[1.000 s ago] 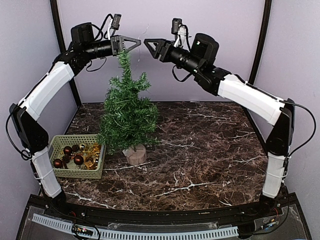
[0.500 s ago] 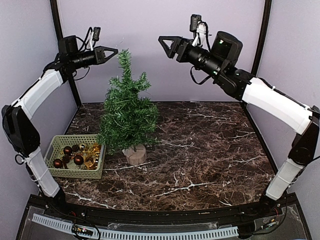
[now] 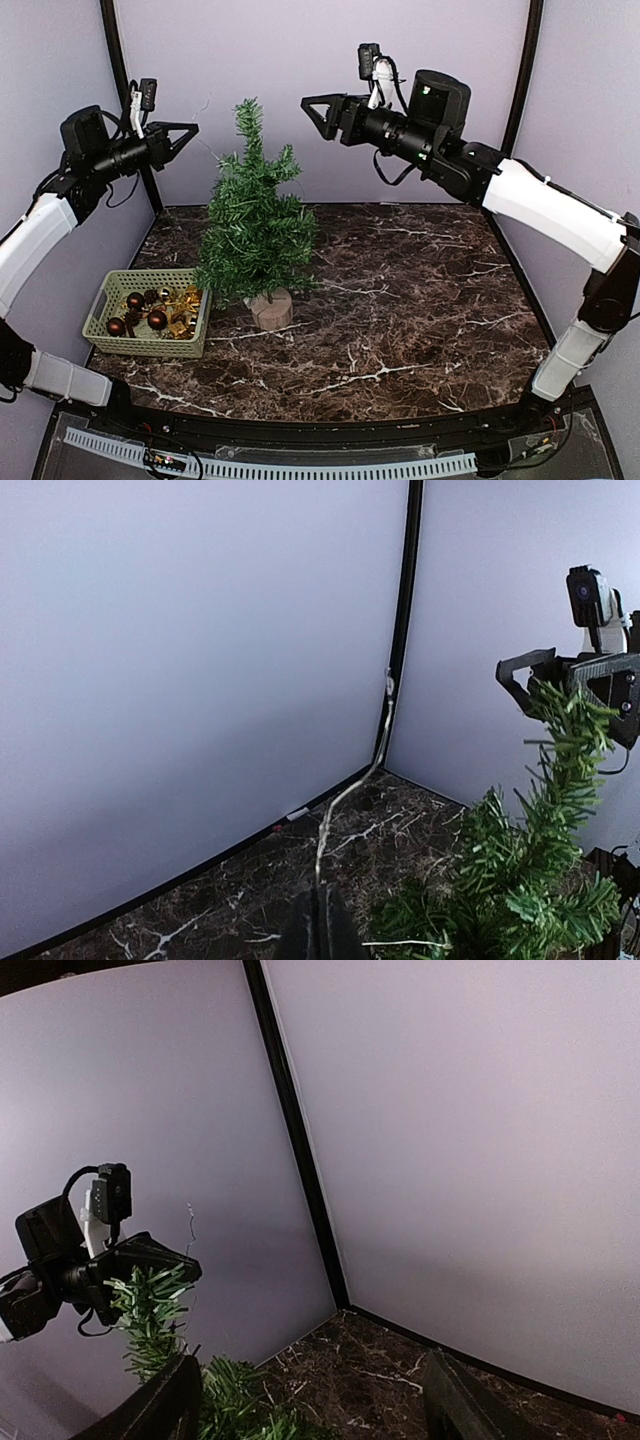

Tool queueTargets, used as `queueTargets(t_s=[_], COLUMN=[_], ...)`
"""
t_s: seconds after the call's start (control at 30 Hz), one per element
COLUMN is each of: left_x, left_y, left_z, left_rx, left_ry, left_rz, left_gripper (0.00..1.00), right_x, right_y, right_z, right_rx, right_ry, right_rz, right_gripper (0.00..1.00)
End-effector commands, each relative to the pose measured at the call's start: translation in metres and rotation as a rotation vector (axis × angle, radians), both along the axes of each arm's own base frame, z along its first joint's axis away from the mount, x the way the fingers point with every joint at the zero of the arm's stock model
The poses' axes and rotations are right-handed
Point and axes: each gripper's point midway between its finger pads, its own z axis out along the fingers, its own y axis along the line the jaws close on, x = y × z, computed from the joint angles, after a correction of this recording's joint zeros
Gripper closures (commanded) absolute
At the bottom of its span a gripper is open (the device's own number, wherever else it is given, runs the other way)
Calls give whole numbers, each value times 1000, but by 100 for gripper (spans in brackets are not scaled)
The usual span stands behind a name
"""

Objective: Decorate the small christmas tree

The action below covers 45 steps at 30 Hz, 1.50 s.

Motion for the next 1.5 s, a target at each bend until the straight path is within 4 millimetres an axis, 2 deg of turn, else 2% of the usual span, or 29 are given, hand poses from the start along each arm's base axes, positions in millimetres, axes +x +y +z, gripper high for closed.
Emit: queueTargets(t_s=[0.0, 0.03, 0.07, 0.1, 0.37, 0.57, 0.8, 0.9, 1.0, 1.07, 1.23, 1.47], left_x=[-22, -27, -36, -42, -96, -111, -127, -126, -122, -112, -100, -78], left_y=[6, 2, 2, -2, -18, -45, -77, -88, -97, -103, -104, -101], left_z=[-5, -13, -10, -16, -14, -24, -29, -35, -31, -31, -20, -27], left_rx=[22, 27, 29, 34, 58, 126, 196, 233, 254, 254, 223, 260], left_ry=[-71, -57, -73, -62, -144, -166, -168, -154, -126, -92, -68, -42], left_rz=[9, -20, -35, -68, -193, -232, -293, -304, -299, -285, -238, -152], left_gripper=[100, 100, 100, 100, 100, 100, 100, 100, 100, 100, 100, 100], right_x=[-15, -18, -21, -25, -50, -76, -88, -89, -88, -87, -86, -85], right_y=[-3, -2, -1, 0, 23, 42, 28, 22, 17, 13, 10, 10], right_z=[20, 22, 24, 25, 23, 16, 5, -3, -9, -13, -18, -21], right_rx=[13, 14, 17, 18, -29, -53, -17, -11, 2, 10, 13, 13], right_ry=[-37, -40, -44, -47, -72, -81, -53, -34, -16, -6, 4, 5], right_rz=[-1, 5, 11, 18, 99, 202, 199, 186, 166, 152, 141, 137], right_gripper=[23, 23, 23, 22, 16, 13, 12, 12, 12, 13, 13, 13])
